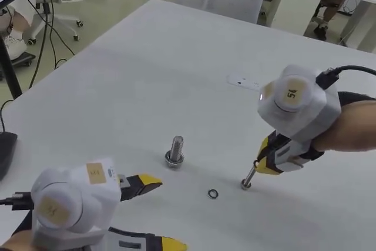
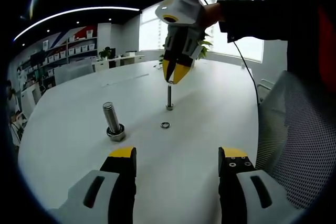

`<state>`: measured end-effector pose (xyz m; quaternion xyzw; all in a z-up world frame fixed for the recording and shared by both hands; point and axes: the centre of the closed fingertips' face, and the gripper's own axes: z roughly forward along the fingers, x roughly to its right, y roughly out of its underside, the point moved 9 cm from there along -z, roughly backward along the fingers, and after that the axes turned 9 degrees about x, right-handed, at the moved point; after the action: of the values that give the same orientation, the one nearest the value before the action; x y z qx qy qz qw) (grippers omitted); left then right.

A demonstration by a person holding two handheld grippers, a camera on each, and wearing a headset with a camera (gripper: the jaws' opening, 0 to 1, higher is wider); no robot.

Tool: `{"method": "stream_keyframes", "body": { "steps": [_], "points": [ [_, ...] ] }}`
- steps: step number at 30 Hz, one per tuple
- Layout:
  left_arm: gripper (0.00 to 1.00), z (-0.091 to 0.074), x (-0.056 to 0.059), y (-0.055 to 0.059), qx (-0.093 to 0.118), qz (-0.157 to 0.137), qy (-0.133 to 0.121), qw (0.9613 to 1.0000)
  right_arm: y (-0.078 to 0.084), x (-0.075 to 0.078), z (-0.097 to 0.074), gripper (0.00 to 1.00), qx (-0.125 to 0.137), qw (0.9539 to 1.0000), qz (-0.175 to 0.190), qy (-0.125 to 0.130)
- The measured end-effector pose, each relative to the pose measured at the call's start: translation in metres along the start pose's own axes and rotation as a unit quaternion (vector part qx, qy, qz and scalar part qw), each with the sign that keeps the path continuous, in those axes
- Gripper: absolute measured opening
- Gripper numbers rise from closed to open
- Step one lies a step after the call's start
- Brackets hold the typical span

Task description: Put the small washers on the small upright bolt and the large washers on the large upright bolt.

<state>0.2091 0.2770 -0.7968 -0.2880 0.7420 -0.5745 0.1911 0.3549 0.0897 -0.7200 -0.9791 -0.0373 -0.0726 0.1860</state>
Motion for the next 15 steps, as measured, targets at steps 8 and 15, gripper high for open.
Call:
{"method": "stream_keyframes", "body": {
  "steps": [8,15],
  "points": [
    [0.62,-0.0005,0.0,0.0014,-0.002,-0.001,-0.001,1.0,0.0001,0.0019,0.0047,0.13,-0.003,1.0,-0.001,-0.004],
    [0.62,-0.0011,-0.0001,0.0024,-0.002,-0.004,-0.001,1.0,0.0012,0.0018,0.0076,0.13,-0.006,1.0,0.001,-0.006]
  ]
}}
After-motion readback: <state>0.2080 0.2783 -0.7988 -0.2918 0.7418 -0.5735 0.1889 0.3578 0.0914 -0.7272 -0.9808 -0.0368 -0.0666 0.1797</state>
